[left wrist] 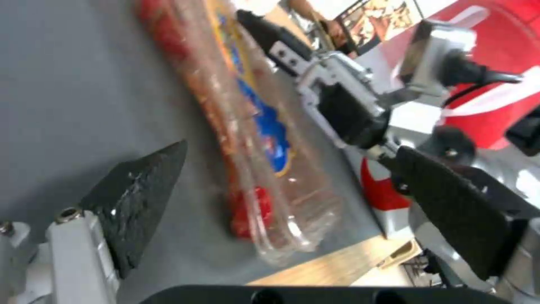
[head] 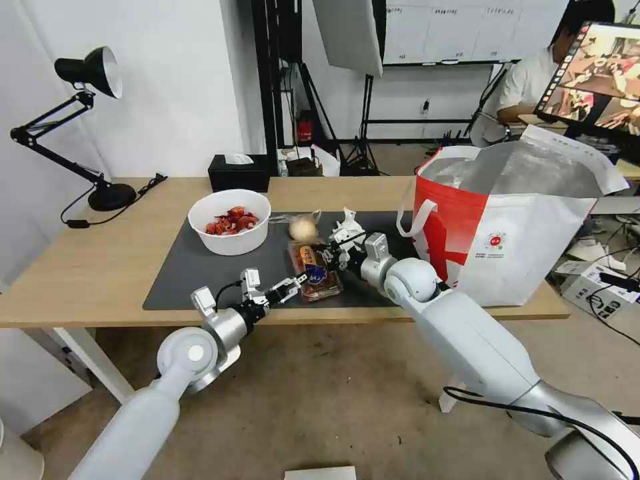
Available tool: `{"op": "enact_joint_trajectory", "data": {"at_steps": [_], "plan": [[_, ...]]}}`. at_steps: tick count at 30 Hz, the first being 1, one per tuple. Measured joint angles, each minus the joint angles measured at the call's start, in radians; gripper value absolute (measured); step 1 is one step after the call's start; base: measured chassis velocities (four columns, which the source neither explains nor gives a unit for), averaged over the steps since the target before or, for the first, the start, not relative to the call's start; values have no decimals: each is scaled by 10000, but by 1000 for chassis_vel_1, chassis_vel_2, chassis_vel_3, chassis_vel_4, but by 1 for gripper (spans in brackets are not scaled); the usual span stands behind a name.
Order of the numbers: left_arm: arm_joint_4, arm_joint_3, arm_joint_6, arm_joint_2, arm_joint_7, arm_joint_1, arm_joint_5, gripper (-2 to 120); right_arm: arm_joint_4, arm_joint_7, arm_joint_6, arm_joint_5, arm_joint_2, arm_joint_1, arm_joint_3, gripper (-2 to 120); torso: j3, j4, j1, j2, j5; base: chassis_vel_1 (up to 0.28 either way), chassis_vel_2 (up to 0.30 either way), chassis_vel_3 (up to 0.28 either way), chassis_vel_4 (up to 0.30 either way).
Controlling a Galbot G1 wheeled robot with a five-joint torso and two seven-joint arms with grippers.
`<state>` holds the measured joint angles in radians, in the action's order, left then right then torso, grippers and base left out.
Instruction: Pick up the trash from the table and place it into the takeout bag.
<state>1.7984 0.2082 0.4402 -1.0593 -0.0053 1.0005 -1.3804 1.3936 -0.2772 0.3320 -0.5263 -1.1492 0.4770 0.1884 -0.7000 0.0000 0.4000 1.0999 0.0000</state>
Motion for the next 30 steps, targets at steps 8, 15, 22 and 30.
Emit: {"op": "enact_joint_trajectory", "data": {"at_steps": [8,15,22,30], "plan": [[-73,-51,558,16,-591,-366,-597,100,13,6,4,24,12,98,-68,0,0,-1,0,0,0,0,0,0,0],[-228,-234,889,23,-971,-658,-789,100,-9,15,9,40,-35,104,-75,0,1,0,-1,1,1,0,0,0,0],[-316,-315,913,-3,-992,-773,-824,100,-43,17,11,42,-28,104,-76,0,2,1,-1,1,1,0,0,0,0],[-417,-463,904,-7,-1106,-909,-803,95,-71,25,11,41,-10,103,-89,0,2,1,-1,3,0,0,0,0,0]]}}
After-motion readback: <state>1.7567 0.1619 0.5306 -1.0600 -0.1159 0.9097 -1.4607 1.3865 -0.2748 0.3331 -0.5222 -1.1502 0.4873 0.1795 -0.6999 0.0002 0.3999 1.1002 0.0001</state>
